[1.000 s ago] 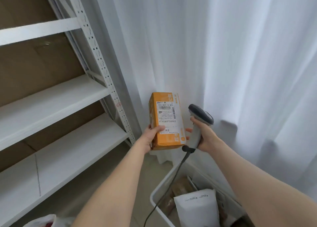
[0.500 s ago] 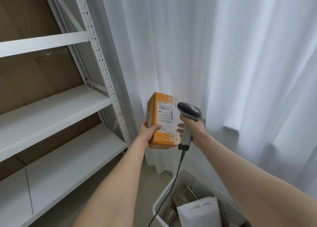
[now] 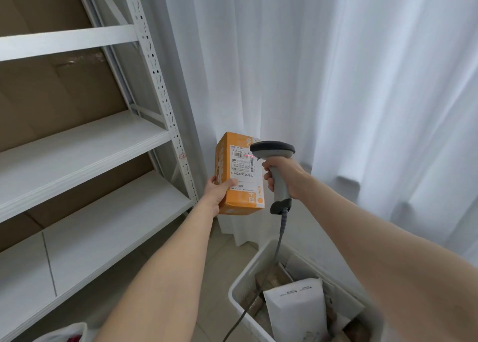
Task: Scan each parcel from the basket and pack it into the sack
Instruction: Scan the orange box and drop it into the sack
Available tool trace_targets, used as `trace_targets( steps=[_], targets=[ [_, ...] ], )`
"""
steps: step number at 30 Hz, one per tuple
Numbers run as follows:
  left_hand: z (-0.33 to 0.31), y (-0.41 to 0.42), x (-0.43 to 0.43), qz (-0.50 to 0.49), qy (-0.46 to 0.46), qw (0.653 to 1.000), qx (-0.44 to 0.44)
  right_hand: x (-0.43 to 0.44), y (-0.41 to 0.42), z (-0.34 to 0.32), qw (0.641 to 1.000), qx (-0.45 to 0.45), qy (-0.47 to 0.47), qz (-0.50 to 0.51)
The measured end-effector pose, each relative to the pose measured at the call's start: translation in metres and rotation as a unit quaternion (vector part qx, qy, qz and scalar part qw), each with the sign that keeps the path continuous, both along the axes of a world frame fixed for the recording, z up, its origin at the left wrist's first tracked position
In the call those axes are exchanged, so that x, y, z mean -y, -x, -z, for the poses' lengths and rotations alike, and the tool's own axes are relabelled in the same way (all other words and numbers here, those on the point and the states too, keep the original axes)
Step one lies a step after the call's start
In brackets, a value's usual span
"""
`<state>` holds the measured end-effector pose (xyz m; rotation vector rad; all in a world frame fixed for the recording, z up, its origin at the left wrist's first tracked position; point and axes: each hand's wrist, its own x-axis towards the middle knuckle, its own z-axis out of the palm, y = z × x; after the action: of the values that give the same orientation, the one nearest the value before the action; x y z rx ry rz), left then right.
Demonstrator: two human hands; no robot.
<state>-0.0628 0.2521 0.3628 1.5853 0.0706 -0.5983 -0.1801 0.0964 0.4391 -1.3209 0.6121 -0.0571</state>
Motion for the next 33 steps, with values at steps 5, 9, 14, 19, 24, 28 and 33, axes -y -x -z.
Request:
trace_targets(
  steps=[5,9,14,19,24,28,33],
  targets=[
    [0.004,-0.003,-0.015,-0.016,-0.003,1.000,0.001,-0.009,-0.004,-0.001,1.000,-0.008,-0.004,-0.019],
    [0.005,-0.007,-0.029,-0.024,-0.010,1.000,-0.001,-0.022,-0.012,0.002,1.000,-0.010,-0.007,-0.028],
    [0.011,-0.008,-0.059,-0.043,-0.020,0.999,-0.013,-0.049,-0.024,0.016,1.000,0.013,-0.027,-0.005],
    [0.011,0.004,-0.122,-0.097,-0.031,0.995,-0.024,-0.094,-0.034,0.038,0.998,-0.015,-0.052,0.014],
    [0.004,0.043,-0.201,-0.183,-0.056,0.981,-0.024,-0.162,-0.038,0.058,0.993,-0.047,-0.064,-0.092],
    [0.004,0.084,-0.267,-0.262,-0.088,0.960,-0.036,-0.231,-0.028,0.069,0.982,-0.060,-0.067,-0.168],
    [0.008,0.138,-0.348,-0.354,-0.124,0.925,-0.055,-0.317,-0.005,0.078,0.959,-0.071,-0.071,-0.264]
  ],
)
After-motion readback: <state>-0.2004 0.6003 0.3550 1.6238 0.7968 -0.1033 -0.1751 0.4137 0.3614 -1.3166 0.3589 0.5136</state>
